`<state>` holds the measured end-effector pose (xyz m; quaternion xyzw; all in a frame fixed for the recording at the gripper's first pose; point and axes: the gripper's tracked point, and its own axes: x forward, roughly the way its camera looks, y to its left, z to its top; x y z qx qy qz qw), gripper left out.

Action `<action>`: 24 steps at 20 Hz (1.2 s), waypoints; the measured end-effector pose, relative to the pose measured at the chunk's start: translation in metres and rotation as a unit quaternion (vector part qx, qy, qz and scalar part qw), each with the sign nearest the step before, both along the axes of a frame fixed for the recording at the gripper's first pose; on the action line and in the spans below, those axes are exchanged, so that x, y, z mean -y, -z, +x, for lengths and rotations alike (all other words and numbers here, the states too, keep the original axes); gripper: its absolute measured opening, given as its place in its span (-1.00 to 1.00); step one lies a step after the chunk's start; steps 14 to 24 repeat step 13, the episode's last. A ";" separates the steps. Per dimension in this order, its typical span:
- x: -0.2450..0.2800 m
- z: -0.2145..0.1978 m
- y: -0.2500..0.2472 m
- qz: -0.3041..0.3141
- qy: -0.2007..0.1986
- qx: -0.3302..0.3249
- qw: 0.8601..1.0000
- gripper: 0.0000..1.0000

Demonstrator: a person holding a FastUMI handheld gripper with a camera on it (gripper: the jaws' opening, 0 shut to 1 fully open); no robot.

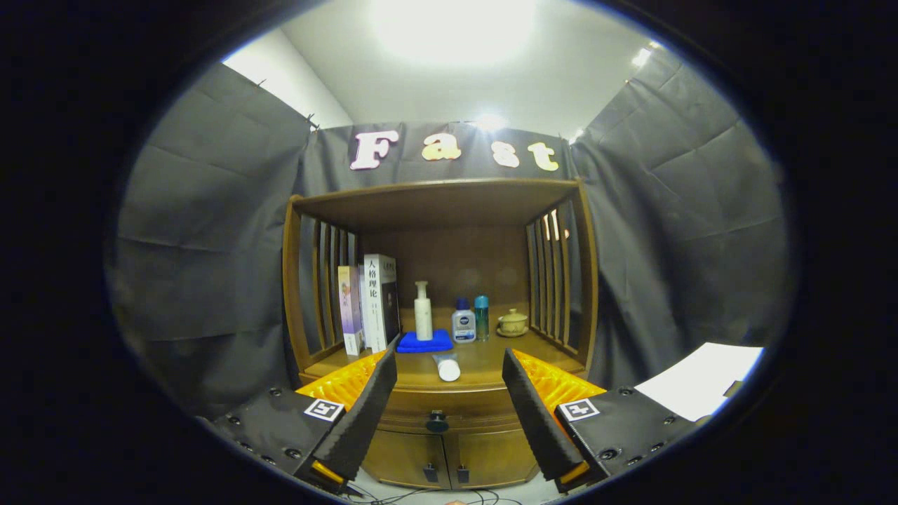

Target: Pull open the drawer, take out the items inside it, and place them on the countertop above the cabinet.

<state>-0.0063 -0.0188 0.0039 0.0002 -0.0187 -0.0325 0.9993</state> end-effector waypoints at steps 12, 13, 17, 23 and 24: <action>-0.003 -0.029 -0.005 0.005 -0.016 0.016 1.000 0.92; -0.004 -0.027 -0.003 0.008 -0.018 0.013 1.000 0.92; -0.004 -0.027 -0.003 0.008 -0.018 0.013 1.000 0.92; -0.004 -0.027 -0.003 0.008 -0.018 0.013 1.000 0.92; -0.004 -0.027 -0.003 0.008 -0.018 0.013 1.000 0.92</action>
